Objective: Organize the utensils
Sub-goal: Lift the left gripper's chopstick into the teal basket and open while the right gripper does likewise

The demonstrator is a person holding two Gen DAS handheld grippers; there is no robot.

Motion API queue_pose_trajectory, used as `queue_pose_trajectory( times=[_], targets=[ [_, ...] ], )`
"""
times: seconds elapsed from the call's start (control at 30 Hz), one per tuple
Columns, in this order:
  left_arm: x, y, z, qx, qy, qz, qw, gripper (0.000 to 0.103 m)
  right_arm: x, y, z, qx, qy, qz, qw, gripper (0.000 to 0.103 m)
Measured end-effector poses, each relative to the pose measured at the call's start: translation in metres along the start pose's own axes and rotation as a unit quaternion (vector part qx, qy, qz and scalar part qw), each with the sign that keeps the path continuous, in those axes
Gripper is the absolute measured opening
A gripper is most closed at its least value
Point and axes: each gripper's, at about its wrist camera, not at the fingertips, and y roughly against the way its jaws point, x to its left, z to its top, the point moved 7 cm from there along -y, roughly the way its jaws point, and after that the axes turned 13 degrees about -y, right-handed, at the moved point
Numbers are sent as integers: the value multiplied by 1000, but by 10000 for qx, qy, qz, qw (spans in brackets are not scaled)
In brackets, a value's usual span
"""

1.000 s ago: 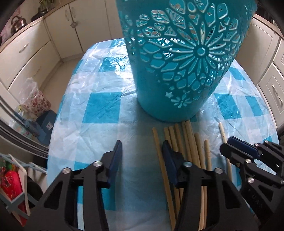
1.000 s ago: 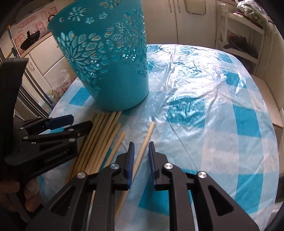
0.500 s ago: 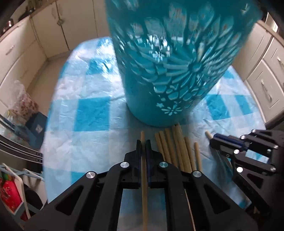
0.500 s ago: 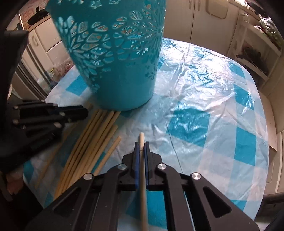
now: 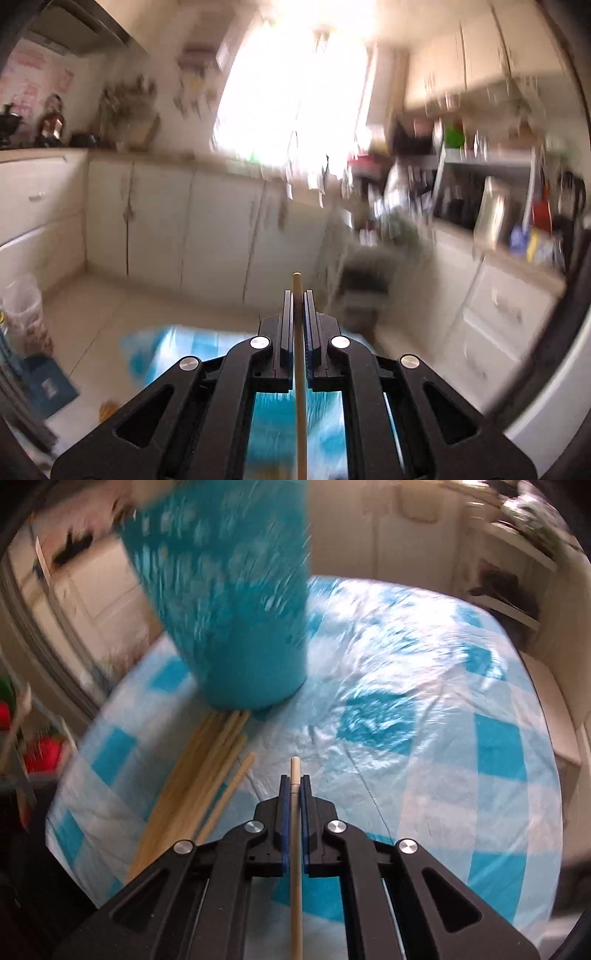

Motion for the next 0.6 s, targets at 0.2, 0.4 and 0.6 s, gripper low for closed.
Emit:
queue_pose_trajectory(
  times=[0.2, 0.4, 0.6],
  targets=[
    [17, -36, 33, -947, 305, 863, 9913, 5, -13, 55, 18, -1273, -876, 646, 9859, 6],
    [22, -92, -22, -288, 147, 1157, 9928, 5, -6, 104, 44, -2437, -898, 880, 9617, 6],
    [9, -91, -81, 372, -343, 943, 9943, 5, 2, 147, 64, -3155, -1069, 1258, 9344, 6]
  ],
)
